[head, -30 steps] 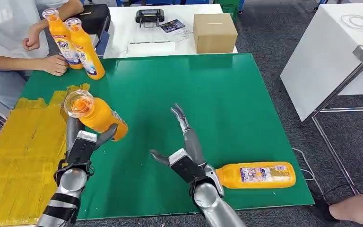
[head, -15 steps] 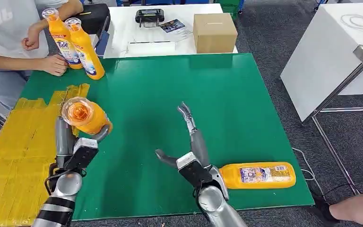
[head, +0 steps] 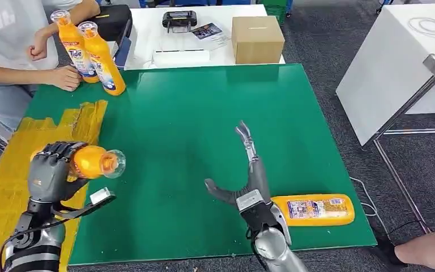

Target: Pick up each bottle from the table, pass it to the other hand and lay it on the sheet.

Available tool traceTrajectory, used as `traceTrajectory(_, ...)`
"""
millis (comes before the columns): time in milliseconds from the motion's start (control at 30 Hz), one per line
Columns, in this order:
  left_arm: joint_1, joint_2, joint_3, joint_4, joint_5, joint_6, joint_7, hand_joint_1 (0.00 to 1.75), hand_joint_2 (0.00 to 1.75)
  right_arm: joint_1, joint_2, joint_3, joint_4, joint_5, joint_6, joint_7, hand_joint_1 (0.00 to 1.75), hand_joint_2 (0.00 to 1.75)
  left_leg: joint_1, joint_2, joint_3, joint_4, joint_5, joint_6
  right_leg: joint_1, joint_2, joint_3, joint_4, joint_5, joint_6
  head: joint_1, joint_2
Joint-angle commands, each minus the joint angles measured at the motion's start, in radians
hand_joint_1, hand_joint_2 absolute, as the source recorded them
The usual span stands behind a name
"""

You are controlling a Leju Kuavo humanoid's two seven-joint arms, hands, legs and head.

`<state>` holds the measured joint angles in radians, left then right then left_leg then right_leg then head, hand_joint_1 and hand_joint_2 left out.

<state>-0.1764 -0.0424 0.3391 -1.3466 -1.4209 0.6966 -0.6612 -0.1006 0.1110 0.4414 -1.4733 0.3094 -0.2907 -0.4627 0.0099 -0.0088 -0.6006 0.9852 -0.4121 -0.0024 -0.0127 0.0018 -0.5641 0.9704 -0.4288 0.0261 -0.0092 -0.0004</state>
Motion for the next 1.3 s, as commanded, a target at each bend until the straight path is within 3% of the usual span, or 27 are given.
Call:
traceTrajectory(33,0.015,0.064,0.068,0.007,-0.08,0.002,0.126,1.75,1.75,-0.008,-0.066,0.001,-0.016,-0.015,-0.013,-0.007,0.0,1.75,0.001,0.002,0.006,0.0,-0.003,0.0,0.001,0.002,0.006,-0.001,-0.002,-0.001,0.0,0.0)
traceTrajectory(367,0.069,0.262,-0.186,0.041,-0.149,0.002,0.371,1.75,1.75,-0.037,-0.077,0.008,0.017,-0.031,-0.01,-0.012,0.0,1.75,0.001,0.001,0.003,0.0,-0.001,0.0,0.002,0.0,0.003,-0.001,-0.001,-0.001,0.0,0.0)
traceTrajectory(900,0.07,0.267,-0.192,0.043,-0.15,0.002,0.374,1.75,1.75,-0.038,-0.077,0.008,0.018,-0.031,-0.01,-0.012,0.0,1.75,0.002,0.001,0.007,0.0,-0.003,0.0,0.003,0.0,0.007,-0.001,-0.002,-0.001,0.0,0.0)
traceTrajectory(1033,0.087,0.272,-0.229,0.053,-0.128,0.002,0.346,1.75,1.75,-0.001,-0.093,0.001,-0.008,-0.031,-0.014,-0.012,0.0,1.75,0.001,0.001,0.006,-0.001,-0.002,0.0,0.002,0.0,0.006,-0.001,-0.002,-0.001,0.0,0.0)
traceTrajectory(1233,0.045,0.307,-0.392,0.104,-0.15,0.002,0.452,1.75,1.75,0.096,-0.138,-0.043,-0.085,-0.031,-0.013,-0.046,0.0,1.75,0.001,-0.007,0.006,-0.001,-0.002,0.001,0.002,-0.008,0.009,-0.003,-0.004,-0.001,0.0,0.0)
traceTrajectory(1300,0.051,0.316,-0.413,0.096,-0.15,0.002,0.475,1.75,1.75,0.094,-0.133,-0.045,-0.086,-0.029,-0.009,-0.048,0.0,1.75,0.0,-0.003,0.003,-0.001,-0.001,0.001,0.001,-0.004,0.004,-0.001,-0.002,-0.001,0.0,0.0)
